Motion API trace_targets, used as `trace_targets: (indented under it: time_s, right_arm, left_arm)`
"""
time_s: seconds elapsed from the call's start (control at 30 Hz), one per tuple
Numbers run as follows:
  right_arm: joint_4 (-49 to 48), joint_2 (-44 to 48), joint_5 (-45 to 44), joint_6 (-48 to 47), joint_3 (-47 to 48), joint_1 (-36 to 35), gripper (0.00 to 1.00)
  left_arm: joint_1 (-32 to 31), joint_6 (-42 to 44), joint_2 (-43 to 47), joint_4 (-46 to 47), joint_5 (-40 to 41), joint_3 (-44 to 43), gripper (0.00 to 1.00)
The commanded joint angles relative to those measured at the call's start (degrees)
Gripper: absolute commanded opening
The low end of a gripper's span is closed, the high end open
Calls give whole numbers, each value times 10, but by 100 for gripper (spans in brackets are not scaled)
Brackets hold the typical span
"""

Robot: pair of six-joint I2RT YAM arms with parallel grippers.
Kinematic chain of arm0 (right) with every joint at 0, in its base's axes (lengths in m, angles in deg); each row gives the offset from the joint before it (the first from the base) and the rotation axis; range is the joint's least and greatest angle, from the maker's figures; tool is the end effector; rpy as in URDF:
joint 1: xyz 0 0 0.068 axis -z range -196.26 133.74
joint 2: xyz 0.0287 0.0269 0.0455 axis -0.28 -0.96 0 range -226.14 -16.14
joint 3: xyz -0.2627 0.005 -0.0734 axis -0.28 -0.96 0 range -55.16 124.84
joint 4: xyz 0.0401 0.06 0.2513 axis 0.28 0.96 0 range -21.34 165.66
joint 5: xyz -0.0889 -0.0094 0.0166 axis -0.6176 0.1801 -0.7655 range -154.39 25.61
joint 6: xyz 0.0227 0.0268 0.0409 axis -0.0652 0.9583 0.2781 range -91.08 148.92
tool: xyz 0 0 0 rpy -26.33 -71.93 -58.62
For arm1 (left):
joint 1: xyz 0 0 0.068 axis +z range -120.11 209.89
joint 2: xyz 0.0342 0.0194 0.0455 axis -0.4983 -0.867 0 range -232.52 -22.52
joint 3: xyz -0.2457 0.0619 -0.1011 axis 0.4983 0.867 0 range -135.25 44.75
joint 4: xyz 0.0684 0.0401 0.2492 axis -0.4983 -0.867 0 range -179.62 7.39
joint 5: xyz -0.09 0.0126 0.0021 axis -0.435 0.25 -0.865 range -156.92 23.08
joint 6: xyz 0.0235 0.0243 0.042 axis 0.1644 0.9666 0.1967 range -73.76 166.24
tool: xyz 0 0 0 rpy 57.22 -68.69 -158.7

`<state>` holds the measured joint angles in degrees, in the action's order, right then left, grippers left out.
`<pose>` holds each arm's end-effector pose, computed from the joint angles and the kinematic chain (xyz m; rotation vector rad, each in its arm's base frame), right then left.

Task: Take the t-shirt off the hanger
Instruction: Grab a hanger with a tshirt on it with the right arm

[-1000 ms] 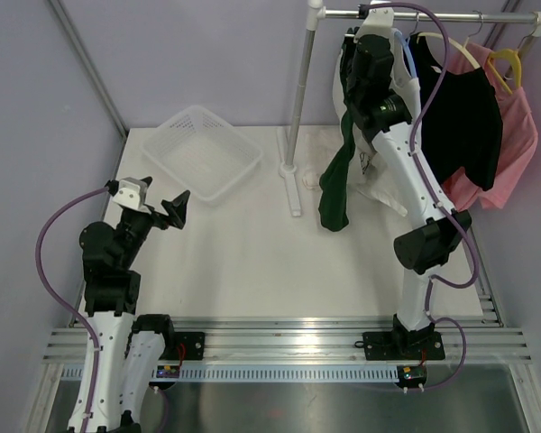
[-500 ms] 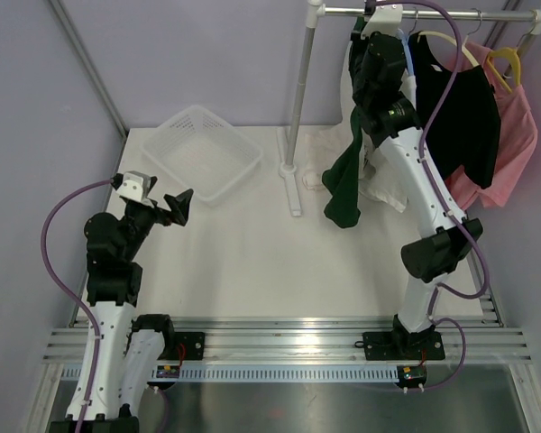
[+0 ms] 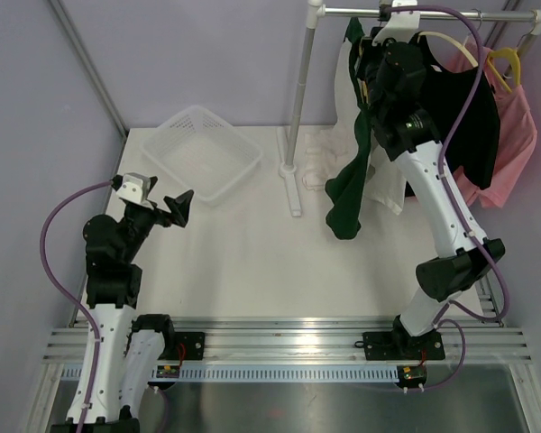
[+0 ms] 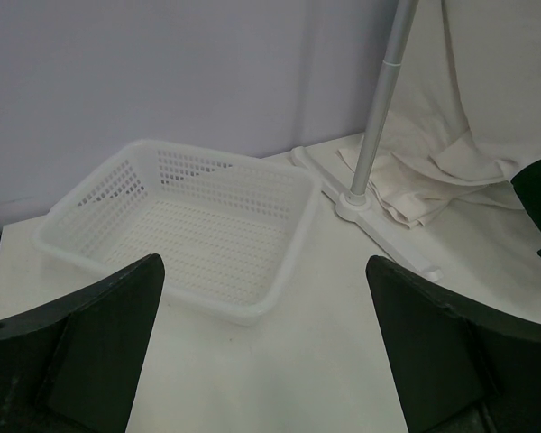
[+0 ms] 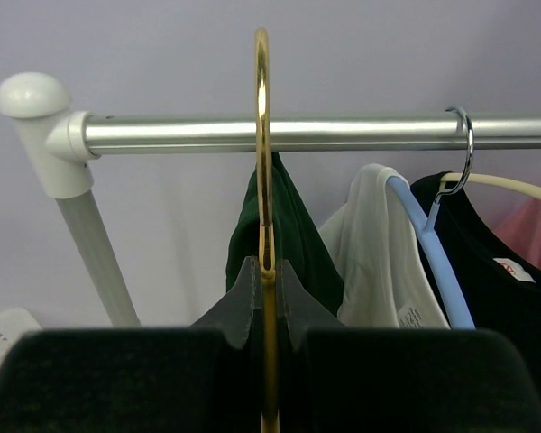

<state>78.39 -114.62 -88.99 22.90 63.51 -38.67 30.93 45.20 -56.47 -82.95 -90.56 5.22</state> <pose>0.3502 0.1284 0.5348 0.0112 1.4052 -0.0605 0.1455 -0.0116 0.3543 0.3074 1.4624 -0.3047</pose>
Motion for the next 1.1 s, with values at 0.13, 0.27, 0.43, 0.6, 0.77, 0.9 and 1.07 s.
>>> trace_targets:
  time_s: [0.13, 0.27, 0.43, 0.6, 0.77, 0.9, 1.07]
  right_arm:
    - [-7, 57, 49, 55, -8, -7, 0]
    - [-4, 79, 26, 87, -34, -7, 0]
    - [67, 100, 39, 118, -27, -8, 0]
    - [127, 111, 37, 159, -13, -9, 0]
    - [204, 116, 17, 195, 12, -11, 0]
    - [227, 136, 32, 221, -4, -17, 0]
    - [187, 166, 72, 233, -85, -32, 0]
  left_arm:
    - [2, 24, 23, 29, -40, -6, 99]
    - [3, 66, 36, 30, -132, 8, 99]
    - [2, 107, 50, 43, -233, 32, 99]
    - [0, 98, 74, 68, -242, 51, 99]
    - [-1, 51, 76, 114, -206, 60, 99]
    - [-7, -4, 56, 137, -214, 53, 99]
    - [-92, 27, -6, 128, -122, 17, 99]
